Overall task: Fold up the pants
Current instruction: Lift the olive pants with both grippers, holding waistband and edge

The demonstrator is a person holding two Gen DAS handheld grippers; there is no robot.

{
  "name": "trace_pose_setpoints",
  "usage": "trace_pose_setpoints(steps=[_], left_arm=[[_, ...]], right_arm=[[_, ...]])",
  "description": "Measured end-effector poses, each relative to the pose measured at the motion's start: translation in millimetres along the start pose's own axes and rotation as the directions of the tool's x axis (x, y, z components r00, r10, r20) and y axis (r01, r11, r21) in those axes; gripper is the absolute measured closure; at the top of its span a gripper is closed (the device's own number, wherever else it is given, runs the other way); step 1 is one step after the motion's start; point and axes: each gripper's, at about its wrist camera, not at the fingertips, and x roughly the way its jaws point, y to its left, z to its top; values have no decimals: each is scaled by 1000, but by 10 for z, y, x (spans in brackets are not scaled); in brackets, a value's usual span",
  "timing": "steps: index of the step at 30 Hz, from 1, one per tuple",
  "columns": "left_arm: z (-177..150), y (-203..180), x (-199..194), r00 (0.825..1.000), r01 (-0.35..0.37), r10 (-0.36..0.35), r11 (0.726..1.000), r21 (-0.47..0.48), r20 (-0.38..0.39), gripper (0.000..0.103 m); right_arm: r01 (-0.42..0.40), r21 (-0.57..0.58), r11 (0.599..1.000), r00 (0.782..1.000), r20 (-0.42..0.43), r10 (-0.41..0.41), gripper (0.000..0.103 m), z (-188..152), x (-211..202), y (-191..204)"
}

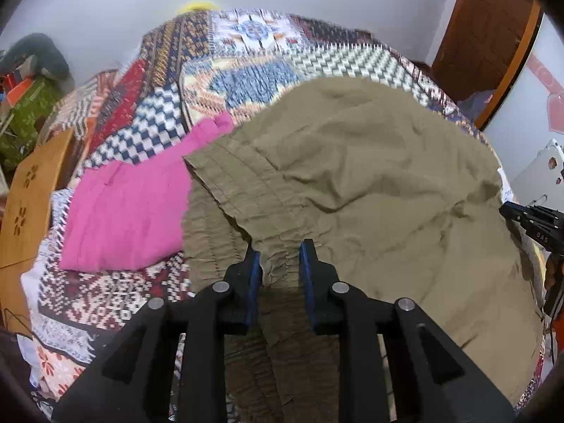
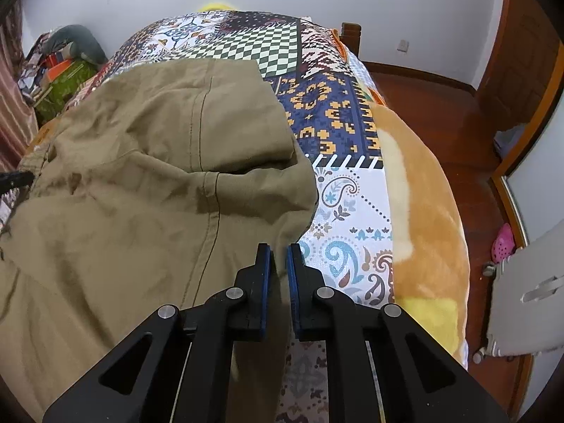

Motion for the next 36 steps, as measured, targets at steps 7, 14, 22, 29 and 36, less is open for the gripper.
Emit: trace_pose_setpoints(steps=[7, 14, 22, 29, 36], left_arm=[[146, 179, -218, 997, -27, 29, 999, -32, 69, 54], [268, 330, -21, 999, -19, 22, 994, -104, 28, 46], [319, 233, 382, 997, 43, -50, 993, -106, -59, 40], [350, 105, 426, 999, 17, -19, 999, -42, -35, 38], [347, -64, 369, 996, -87, 86, 994, 64, 23, 54]], right_arm=[[-42, 50, 998, 995, 97, 37, 53, 259, -196, -95], [-45, 32, 998, 993, 114, 41, 53, 597, -1, -23], [-118, 27, 993, 993, 13, 118, 53, 728, 420, -22], [-208, 15, 978, 978, -28, 208, 67, 739, 485, -2], [-77, -110, 991, 996, 30, 81, 94, 694, 360, 145]])
